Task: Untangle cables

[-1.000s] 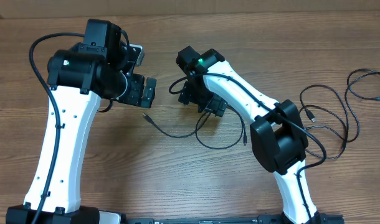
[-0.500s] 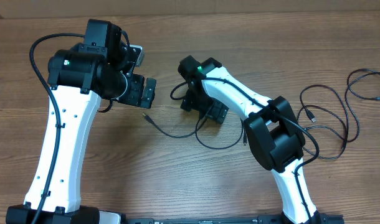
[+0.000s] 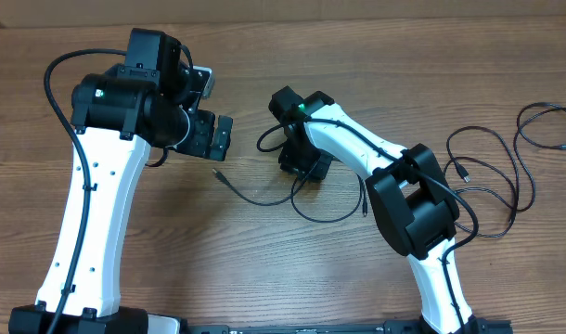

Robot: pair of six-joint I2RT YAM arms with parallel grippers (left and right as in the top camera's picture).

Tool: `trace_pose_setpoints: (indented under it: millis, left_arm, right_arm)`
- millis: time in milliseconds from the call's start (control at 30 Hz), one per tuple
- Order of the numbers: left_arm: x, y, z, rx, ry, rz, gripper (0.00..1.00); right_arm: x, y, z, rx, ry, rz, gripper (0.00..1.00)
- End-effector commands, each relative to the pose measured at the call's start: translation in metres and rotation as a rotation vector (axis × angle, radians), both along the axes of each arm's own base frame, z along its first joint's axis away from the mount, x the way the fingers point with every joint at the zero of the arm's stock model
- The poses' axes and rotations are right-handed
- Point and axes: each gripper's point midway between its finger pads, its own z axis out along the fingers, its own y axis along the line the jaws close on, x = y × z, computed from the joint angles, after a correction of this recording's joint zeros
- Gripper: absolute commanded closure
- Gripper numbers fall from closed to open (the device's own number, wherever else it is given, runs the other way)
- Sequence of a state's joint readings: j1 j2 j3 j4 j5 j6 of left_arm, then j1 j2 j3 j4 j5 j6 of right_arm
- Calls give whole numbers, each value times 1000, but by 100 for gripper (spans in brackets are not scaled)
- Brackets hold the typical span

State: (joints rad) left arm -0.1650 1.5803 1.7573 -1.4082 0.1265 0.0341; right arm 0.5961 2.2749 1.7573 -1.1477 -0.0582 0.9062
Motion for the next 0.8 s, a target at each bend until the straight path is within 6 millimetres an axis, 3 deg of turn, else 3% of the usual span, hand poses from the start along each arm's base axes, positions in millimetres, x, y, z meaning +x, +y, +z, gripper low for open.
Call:
trace_pose_setpoints:
  millis: [0, 100, 167, 400, 467, 633, 767]
  left_arm:
    - [1, 0, -4, 15, 4, -22, 0]
    - [1, 0, -4, 14, 3, -22, 0]
    - [1, 0, -4, 14, 3, -22, 0]
    - [1, 0, -4, 15, 4, -22, 1]
    - [1, 0, -4, 15, 4, -22, 0]
    - [1, 0, -4, 15, 4, -22, 0]
    - [1, 0, -4, 15, 4, -22, 0]
  right_arm:
    - [-14, -14, -23, -56, 61, -5, 72]
    - [-15, -14, -22, -59, 65, -5, 90]
    - [-14, -16, -21, -58, 64, -9, 96]
    - [5, -29, 4, -36, -2, -3, 96]
    - [15, -37, 21, -31, -52, 7, 96]
    - [46, -69, 87, -39, -219, 4, 96]
    - [65, -121, 154, -103, -379, -65, 96]
